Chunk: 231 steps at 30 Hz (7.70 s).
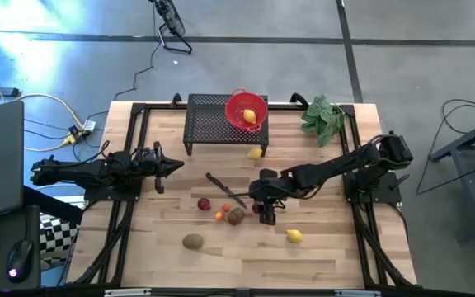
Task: Pick & Place Fruit
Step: Put the right pomegranate into the colander on the shelf
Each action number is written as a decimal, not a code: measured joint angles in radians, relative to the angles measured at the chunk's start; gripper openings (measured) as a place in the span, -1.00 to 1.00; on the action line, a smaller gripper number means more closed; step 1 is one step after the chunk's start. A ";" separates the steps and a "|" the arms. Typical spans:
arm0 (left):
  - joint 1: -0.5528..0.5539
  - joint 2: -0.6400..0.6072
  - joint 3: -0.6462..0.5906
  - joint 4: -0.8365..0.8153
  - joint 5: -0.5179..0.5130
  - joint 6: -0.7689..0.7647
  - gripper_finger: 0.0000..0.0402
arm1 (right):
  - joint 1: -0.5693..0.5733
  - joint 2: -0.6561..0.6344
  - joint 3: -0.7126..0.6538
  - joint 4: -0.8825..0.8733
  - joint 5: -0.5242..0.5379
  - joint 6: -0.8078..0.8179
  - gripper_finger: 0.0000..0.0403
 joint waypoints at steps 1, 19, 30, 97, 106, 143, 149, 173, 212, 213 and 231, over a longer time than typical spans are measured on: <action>0.000 0.000 0.000 0.000 0.000 0.000 -1.00 | -0.001 0.002 0.000 0.000 0.001 0.000 -0.01; 0.000 0.000 0.000 0.000 -0.002 0.002 -1.00 | -0.001 0.004 0.000 -0.009 0.080 -0.035 0.35; 0.000 0.000 0.000 0.000 -0.003 0.002 -1.00 | -0.001 0.040 0.000 -0.034 0.052 -0.035 0.35; 0.000 0.001 0.000 0.000 -0.006 0.002 -1.00 | 0.000 0.186 0.000 -0.025 -0.005 -0.052 0.08; 0.000 0.001 0.000 0.000 -0.006 0.002 -1.00 | -0.006 0.145 0.000 -0.026 -0.008 -0.052 0.05; 0.000 0.001 0.000 0.001 -0.007 0.006 -1.00 | -0.161 -0.262 0.001 0.395 0.179 -0.232 0.03; 0.000 0.001 0.000 0.001 -0.009 0.048 -1.00 | -0.232 -0.261 0.001 0.459 0.256 -0.217 0.03; 0.000 0.001 0.000 0.002 -0.019 0.077 -1.00 | -0.526 -0.205 0.111 0.419 0.070 -0.119 0.03; 0.000 0.001 0.000 0.006 -0.053 0.085 -1.00 | -0.669 0.164 0.511 -0.111 -0.004 -0.217 0.03; 0.000 0.001 0.000 0.006 -0.053 0.086 -1.00 | -0.669 0.165 0.511 -0.114 -0.004 -0.217 0.03; 0.000 0.001 0.000 0.006 -0.057 0.086 -1.00 | -0.670 0.185 0.512 -0.122 0.000 -0.275 0.05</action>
